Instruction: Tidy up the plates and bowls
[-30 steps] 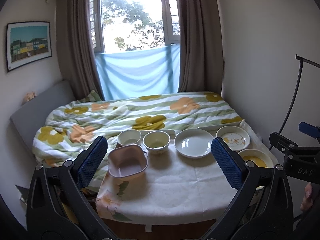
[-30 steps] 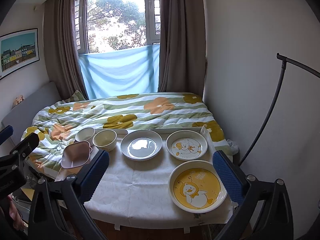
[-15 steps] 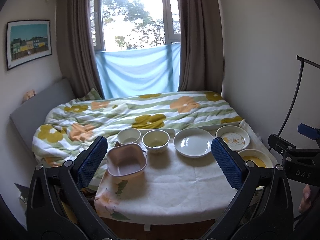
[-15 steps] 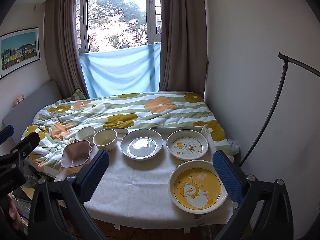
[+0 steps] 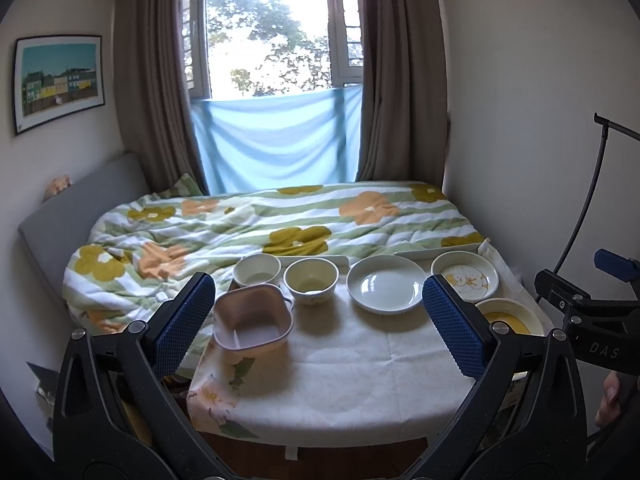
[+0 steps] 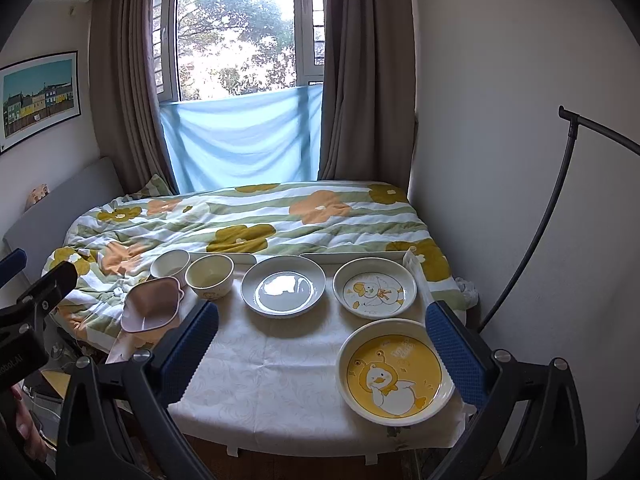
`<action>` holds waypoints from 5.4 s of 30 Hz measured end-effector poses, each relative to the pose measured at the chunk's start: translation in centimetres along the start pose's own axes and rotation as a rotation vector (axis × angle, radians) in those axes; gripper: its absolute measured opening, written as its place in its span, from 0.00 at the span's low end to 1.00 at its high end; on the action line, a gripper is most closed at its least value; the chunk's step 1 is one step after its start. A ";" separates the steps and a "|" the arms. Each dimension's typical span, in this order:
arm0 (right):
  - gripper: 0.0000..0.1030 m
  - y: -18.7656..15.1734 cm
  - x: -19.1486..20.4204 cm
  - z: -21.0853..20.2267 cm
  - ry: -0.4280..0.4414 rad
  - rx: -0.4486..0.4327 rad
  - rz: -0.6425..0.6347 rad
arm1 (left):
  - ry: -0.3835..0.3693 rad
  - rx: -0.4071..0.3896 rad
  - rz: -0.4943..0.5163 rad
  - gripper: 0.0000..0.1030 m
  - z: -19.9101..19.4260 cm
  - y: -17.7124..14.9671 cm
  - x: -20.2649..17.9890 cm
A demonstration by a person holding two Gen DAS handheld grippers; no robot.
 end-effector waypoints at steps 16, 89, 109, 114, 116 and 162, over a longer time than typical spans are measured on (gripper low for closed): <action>1.00 -0.1 0.3 0.0 0.000 0.000 -0.002 | 0.001 0.001 0.000 1.00 0.1 -0.1 0.0; 0.12 -19.0 -18.1 23.4 0.002 0.634 0.555 | -0.770 0.952 0.373 0.18 36.0 -17.7 -22.8; 0.13 -12.7 -12.5 23.3 0.141 0.596 0.297 | -0.608 0.817 0.169 0.18 31.9 -13.8 -14.2; 0.13 -10.3 -7.6 23.3 0.234 0.571 0.205 | -0.517 0.769 0.058 0.18 29.7 -13.2 -9.4; 0.13 -9.6 -5.3 23.4 0.279 0.565 0.179 | -0.477 0.757 0.014 0.18 29.1 -13.4 -7.2; 0.30 -16.1 16.9 25.3 0.452 0.568 -0.143 | -0.185 0.677 -0.147 0.25 26.0 -23.6 11.0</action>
Point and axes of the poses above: each gripper's, at about its wrist camera, not at the fingertips, and z roughly the way its jaws point, x to its left, y to its top, the point moved 5 cm from there along z, roughly the way its jaws point, and after that the axes turned 10 degrees about -y, right-handed, at the moved point
